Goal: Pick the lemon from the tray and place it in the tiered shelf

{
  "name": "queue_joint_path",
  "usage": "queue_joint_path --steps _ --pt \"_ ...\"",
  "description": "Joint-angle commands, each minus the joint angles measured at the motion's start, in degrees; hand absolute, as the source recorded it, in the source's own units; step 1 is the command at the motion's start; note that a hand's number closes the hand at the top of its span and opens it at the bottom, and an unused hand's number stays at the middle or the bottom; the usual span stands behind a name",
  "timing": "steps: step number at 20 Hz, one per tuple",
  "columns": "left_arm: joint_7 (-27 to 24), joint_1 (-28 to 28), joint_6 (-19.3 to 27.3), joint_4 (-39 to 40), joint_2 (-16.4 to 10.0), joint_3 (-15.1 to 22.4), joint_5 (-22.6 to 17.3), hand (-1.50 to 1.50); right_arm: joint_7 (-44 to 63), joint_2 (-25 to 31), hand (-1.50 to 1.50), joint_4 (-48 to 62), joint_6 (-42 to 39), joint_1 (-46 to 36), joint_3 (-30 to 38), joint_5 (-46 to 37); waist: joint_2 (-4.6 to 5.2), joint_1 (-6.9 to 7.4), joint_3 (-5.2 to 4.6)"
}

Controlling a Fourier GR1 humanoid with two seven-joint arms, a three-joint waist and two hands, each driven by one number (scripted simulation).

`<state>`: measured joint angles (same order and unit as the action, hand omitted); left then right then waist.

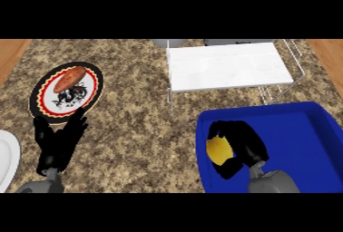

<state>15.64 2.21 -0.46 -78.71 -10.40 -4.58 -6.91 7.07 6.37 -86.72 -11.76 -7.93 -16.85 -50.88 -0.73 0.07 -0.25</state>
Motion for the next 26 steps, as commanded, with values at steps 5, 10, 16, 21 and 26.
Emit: queue_joint_path --steps 5,10,16,21,26 --pt "0.15 -0.22 0.07 1.41 -0.12 -0.37 0.31 0.0 27.04 -6.25 1.5 -27.06 -1.34 -4.33 -12.68 0.78 0.18 -0.77 0.11" --pt "1.65 -0.88 0.76 -0.04 0.66 -0.16 0.02 0.0 45.98 -6.34 1.5 -39.61 -2.69 -13.4 -14.77 -0.22 0.12 -0.41 0.13" --pt "0.22 -1.34 -0.35 0.23 0.39 0.02 0.31 0.0 61.2 -6.36 1.5 -40.44 -14.23 -34.29 -2.3 7.02 0.43 0.18 0.12" --pt "-0.15 1.42 1.13 2.87 0.79 -0.53 1.3 0.0 62.04 -6.35 1.5 -33.59 -15.96 -43.86 6.86 9.53 0.52 -0.24 0.13" --pt "1.01 -0.85 0.69 -0.5 1.68 0.82 1.14 0.0 57.2 -3.01 1.5 -22.67 -15.05 -52.62 18.04 13.21 0.6 0.33 0.19"
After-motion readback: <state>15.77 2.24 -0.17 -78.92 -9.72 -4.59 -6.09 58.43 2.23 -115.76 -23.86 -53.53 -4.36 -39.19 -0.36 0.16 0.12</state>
